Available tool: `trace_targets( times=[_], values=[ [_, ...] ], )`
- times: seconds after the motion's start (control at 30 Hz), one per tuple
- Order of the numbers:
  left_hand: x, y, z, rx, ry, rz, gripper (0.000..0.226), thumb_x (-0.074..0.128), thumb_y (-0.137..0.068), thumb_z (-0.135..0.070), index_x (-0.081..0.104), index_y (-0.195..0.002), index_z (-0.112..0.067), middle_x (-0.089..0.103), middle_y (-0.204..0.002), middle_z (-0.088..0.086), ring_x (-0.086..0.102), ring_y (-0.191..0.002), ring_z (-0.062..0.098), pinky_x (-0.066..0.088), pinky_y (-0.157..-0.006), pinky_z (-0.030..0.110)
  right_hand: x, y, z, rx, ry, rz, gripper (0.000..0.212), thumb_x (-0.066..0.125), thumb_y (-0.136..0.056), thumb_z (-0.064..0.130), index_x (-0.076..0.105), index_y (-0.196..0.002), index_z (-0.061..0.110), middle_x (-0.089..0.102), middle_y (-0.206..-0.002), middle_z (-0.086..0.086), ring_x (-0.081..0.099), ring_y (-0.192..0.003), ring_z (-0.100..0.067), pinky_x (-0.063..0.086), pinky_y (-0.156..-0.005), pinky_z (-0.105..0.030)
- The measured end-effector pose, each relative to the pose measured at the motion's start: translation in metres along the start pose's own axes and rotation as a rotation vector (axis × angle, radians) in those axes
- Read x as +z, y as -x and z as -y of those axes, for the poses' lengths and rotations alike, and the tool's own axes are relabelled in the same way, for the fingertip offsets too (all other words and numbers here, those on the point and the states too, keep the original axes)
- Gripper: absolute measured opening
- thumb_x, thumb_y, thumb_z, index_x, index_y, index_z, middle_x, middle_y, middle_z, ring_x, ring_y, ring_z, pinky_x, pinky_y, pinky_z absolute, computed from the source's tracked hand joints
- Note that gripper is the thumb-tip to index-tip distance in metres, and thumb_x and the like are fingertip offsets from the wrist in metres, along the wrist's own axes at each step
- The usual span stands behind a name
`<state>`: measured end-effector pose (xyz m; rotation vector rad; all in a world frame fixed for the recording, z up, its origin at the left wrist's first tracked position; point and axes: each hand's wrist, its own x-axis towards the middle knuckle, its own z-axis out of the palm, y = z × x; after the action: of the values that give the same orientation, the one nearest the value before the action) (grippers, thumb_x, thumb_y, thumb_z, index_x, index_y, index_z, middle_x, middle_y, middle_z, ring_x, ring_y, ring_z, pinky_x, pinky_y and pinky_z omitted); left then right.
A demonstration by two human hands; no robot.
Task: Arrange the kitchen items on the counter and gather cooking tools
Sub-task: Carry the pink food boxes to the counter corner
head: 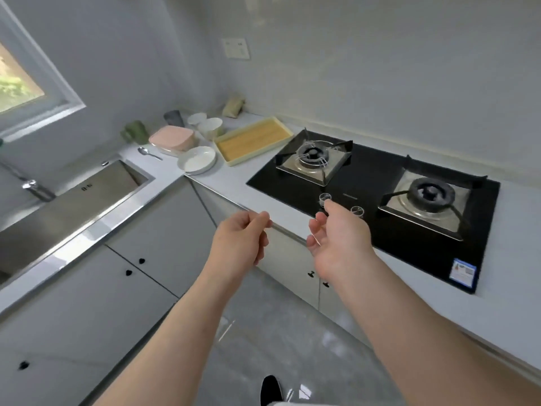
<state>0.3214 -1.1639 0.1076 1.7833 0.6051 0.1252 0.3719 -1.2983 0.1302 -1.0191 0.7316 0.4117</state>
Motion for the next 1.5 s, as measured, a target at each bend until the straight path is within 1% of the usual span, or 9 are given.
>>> trace_targets(
  times=[0.17, 0.3, 0.47, 0.6, 0.77, 1.0, 1.1, 1.27, 1.5],
  values=[
    [-0.111, -0.053, 0.033, -0.051, 0.06, -0.094, 0.024, 0.057, -0.097, -0.027, 0.068, -0.084, -0.01, 0.056, -0.056, -0.001, 0.044, -0.047, 0.017, 0.037, -0.047, 0.026, 0.114, -0.003, -0.066, 0.051, 0.133, 0.074, 0.019, 0.058, -0.098, 0.026, 0.058, -0.081, 0.016, 0.059, -0.074, 0.0, 0.057, -0.074, -0.013, 0.046, -0.074, -0.031],
    [-0.179, -0.087, 0.055, -0.084, 0.114, -0.177, 0.023, 0.057, -0.096, -0.025, 0.068, -0.087, -0.007, 0.055, -0.057, -0.001, 0.043, -0.047, 0.018, 0.035, -0.047, 0.026, 0.19, -0.013, -0.109, 0.077, 0.188, 0.13, 0.017, 0.058, -0.097, 0.025, 0.059, -0.083, 0.015, 0.057, -0.077, 0.002, 0.058, -0.073, -0.012, 0.045, -0.068, -0.029],
    [-0.246, -0.116, 0.074, -0.134, 0.202, -0.27, 0.024, 0.057, -0.098, -0.027, 0.068, -0.086, -0.009, 0.054, -0.057, -0.001, 0.043, -0.047, 0.016, 0.035, -0.048, 0.025, 0.267, -0.019, -0.148, 0.108, 0.281, 0.184, 0.017, 0.059, -0.097, 0.023, 0.059, -0.081, 0.017, 0.056, -0.074, 0.004, 0.055, -0.064, -0.011, 0.04, -0.058, -0.027],
    [-0.282, -0.144, 0.084, -0.178, 0.301, -0.355, 0.024, 0.057, -0.099, -0.027, 0.068, -0.086, -0.01, 0.052, -0.057, 0.0, 0.042, -0.045, 0.015, 0.034, -0.046, 0.025, 0.318, -0.037, -0.168, 0.148, 0.33, 0.232, 0.016, 0.059, -0.097, 0.023, 0.059, -0.082, 0.017, 0.057, -0.075, 0.004, 0.056, -0.063, -0.011, 0.038, -0.056, -0.028],
    [-0.315, -0.185, 0.091, -0.196, 0.3, -0.441, 0.026, 0.056, -0.1, -0.028, 0.067, -0.084, -0.011, 0.052, -0.056, -0.001, 0.041, -0.044, 0.015, 0.035, -0.048, 0.027, 0.382, -0.066, -0.184, 0.218, 0.376, 0.307, 0.015, 0.06, -0.095, 0.021, 0.057, -0.08, 0.018, 0.056, -0.073, 0.006, 0.055, -0.062, -0.009, 0.036, -0.056, -0.027],
    [-0.352, -0.269, 0.077, -0.243, 0.33, -0.558, 0.027, 0.057, -0.099, -0.028, 0.068, -0.085, -0.009, 0.052, -0.056, 0.0, 0.04, -0.045, 0.017, 0.033, -0.049, 0.027, 0.481, -0.115, -0.165, 0.259, 0.433, 0.416, 0.019, 0.062, -0.092, 0.017, 0.056, -0.074, 0.019, 0.055, -0.066, 0.007, 0.054, -0.057, -0.008, 0.036, -0.056, -0.027],
    [-0.367, -0.305, 0.067, -0.258, 0.316, -0.614, 0.026, 0.056, -0.099, -0.028, 0.068, -0.086, -0.01, 0.053, -0.056, -0.001, 0.042, -0.046, 0.017, 0.035, -0.05, 0.028, 0.521, -0.137, -0.16, 0.291, 0.471, 0.436, 0.015, 0.061, -0.091, 0.016, 0.059, -0.077, 0.016, 0.058, -0.07, 0.005, 0.056, -0.061, -0.01, 0.039, -0.059, -0.027],
    [-0.389, -0.336, 0.063, -0.283, 0.328, -0.654, 0.026, 0.056, -0.099, -0.03, 0.068, -0.084, -0.012, 0.054, -0.056, -0.001, 0.043, -0.046, 0.017, 0.037, -0.049, 0.027, 0.577, -0.155, -0.175, 0.353, 0.529, 0.463, 0.008, 0.061, -0.091, 0.016, 0.06, -0.083, 0.014, 0.058, -0.073, 0.004, 0.058, -0.062, -0.01, 0.04, -0.056, -0.026],
    [-0.448, -0.372, 0.084, -0.281, 0.349, -0.703, 0.025, 0.055, -0.099, -0.025, 0.067, -0.086, -0.008, 0.053, -0.056, 0.0, 0.042, -0.046, 0.016, 0.036, -0.048, 0.026, 0.644, -0.166, -0.214, 0.382, 0.572, 0.483, 0.011, 0.061, -0.091, 0.016, 0.058, -0.08, 0.015, 0.055, -0.071, 0.004, 0.054, -0.059, -0.01, 0.038, -0.055, -0.026]
  ],
)
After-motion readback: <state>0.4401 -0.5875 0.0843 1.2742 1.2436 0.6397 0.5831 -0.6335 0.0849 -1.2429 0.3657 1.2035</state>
